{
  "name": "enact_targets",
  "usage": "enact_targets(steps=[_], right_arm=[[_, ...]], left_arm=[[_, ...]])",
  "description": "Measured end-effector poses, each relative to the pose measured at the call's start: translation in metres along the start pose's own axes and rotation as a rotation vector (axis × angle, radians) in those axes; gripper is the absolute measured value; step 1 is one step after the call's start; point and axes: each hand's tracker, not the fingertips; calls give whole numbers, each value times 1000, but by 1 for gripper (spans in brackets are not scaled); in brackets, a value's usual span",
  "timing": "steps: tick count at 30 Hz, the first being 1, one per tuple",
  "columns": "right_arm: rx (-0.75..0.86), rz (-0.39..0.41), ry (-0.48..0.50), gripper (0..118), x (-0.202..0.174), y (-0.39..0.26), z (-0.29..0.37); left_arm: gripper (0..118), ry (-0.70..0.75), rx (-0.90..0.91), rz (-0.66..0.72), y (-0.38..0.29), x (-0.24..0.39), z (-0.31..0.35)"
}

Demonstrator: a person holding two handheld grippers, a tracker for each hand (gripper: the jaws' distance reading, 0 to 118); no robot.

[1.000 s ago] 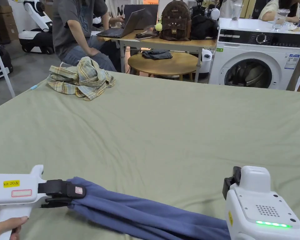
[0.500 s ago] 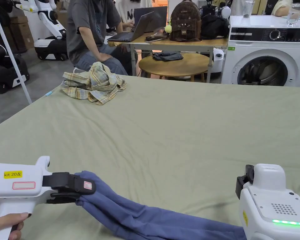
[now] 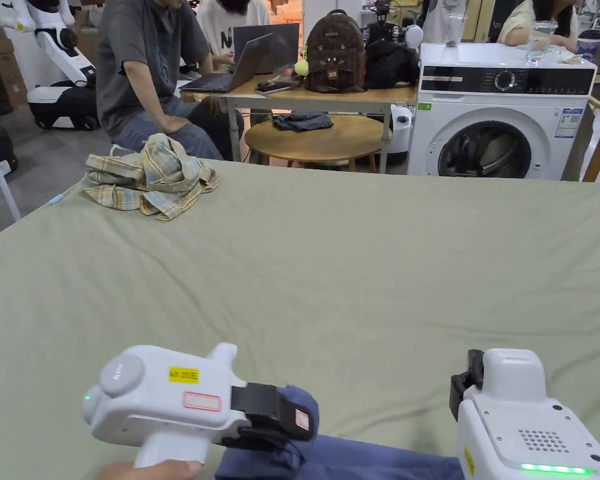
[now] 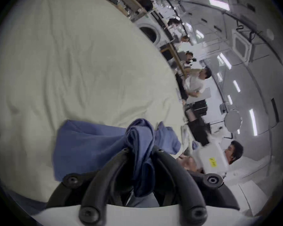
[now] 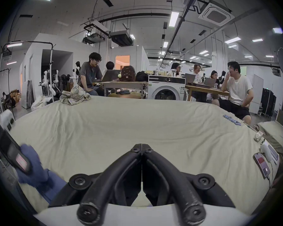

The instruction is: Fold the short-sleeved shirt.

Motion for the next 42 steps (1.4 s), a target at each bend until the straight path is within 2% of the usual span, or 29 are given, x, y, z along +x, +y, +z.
enact_targets(steps=[5, 8, 9, 10, 13, 14, 19, 20, 21, 22, 23, 27, 31, 36, 42], right_arm=[[-16, -7, -27, 0, 11, -4, 3], [-22, -10, -37, 0, 16, -5, 5], [-24, -9, -40, 0, 17, -6, 5], [-25, -7, -40, 0, 17, -6, 6], [-28, -2, -42, 0, 17, -8, 6], [-30, -2, -39, 0, 18, -8, 6], [-31, 1, -37, 0, 17, -8, 9], [-30, 1, -37, 0, 17, -8, 9], [-30, 0, -36, 0, 18, -8, 10], [-29, -1, -34, 0, 18, -8, 10], [-28, -2, -35, 0, 18, -8, 10], [-28, -11, -33, 0, 18, -8, 10], [-29, -13, -30, 0, 18, -9, 12], [-31, -8, -31, 0, 21, -11, 13], [-35, -11, -47, 0, 27, -13, 14]], left_arm=[[11, 154, -24, -2, -6, 0, -57], [11, 214, -18, -52, -14, 7, -75], [14, 231, -15, -73, -15, 11, -77], [22, 223, -13, -93, -16, 19, -77], [53, 203, -39, -139, -16, 35, -72], [57, 207, -46, -163, -18, 42, -69], [57, 166, -54, -208, -18, 56, -42], [54, 139, -46, -214, -18, 57, -35], [45, 103, -28, -224, -18, 58, -26], [30, 82, -4, -235, -18, 58, -19], [22, 86, 1, -241, -18, 58, -14], [9, 171, 48, -254, -16, 52, -13], [4, 120, 7, -169, -14, 30, -40], [4, -96, -105, -90, -19, 9, -91], [0, -71, -148, -45, -27, -15, -137]])
